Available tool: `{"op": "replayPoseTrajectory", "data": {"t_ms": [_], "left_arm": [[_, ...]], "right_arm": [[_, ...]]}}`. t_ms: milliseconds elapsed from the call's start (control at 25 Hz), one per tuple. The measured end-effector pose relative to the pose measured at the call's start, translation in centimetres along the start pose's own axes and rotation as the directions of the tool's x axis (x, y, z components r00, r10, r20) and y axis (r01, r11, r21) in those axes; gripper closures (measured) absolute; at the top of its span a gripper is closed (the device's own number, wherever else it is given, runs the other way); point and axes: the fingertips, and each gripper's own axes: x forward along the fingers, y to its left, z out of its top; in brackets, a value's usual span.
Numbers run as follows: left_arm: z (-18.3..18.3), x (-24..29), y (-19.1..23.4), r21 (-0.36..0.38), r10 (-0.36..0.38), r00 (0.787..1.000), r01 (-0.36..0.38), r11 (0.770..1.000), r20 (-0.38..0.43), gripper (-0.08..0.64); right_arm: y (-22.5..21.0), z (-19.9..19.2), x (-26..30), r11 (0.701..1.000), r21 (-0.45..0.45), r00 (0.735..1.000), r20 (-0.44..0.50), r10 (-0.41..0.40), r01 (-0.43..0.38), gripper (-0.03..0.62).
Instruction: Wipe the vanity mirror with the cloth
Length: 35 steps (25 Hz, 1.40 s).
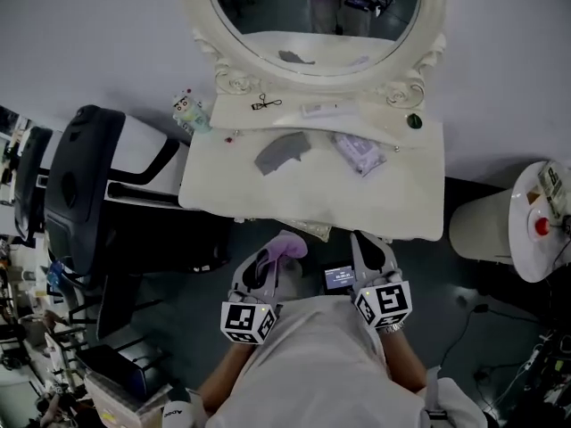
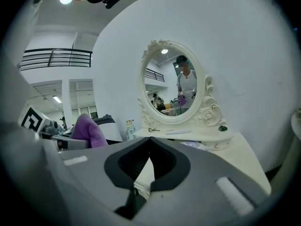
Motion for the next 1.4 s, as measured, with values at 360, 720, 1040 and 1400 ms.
{"op": "replayPoseTrajectory", "data": {"t_ms": [360, 720, 1040, 1400], "left_arm": [[1.7, -3.1, -0.8, 0.053, -0.307, 0.946, 0.302, 0.952, 0.105, 0.506], [0.5, -13.8, 9.9, 0.128, -0.431, 0.896, 0.417, 0.900, 0.104, 0.506], [-3.0, -23.6, 12.9, 0.069, -0.328, 0.926, 0.321, 0.945, 0.189, 0.506], [-13.3, -36.9, 6.5, -0.051, -0.042, 0.990, 0.049, 0.997, 0.138, 0.506]], "right_arm": [[7.2, 2.3, -5.9, 0.978, -0.007, 0.971, 0.121, -0.206, 0.209, 0.584], [22.4, -2.5, -10.8, 0.896, 0.162, 0.899, 0.087, -0.429, 0.412, 0.584], [30.3, -4.8, -15.8, 0.935, 0.088, 0.933, 0.078, -0.351, 0.345, 0.586], [35.1, -13.4, -26.9, 0.994, 0.051, 0.995, 0.017, -0.095, 0.094, 0.584]]}}
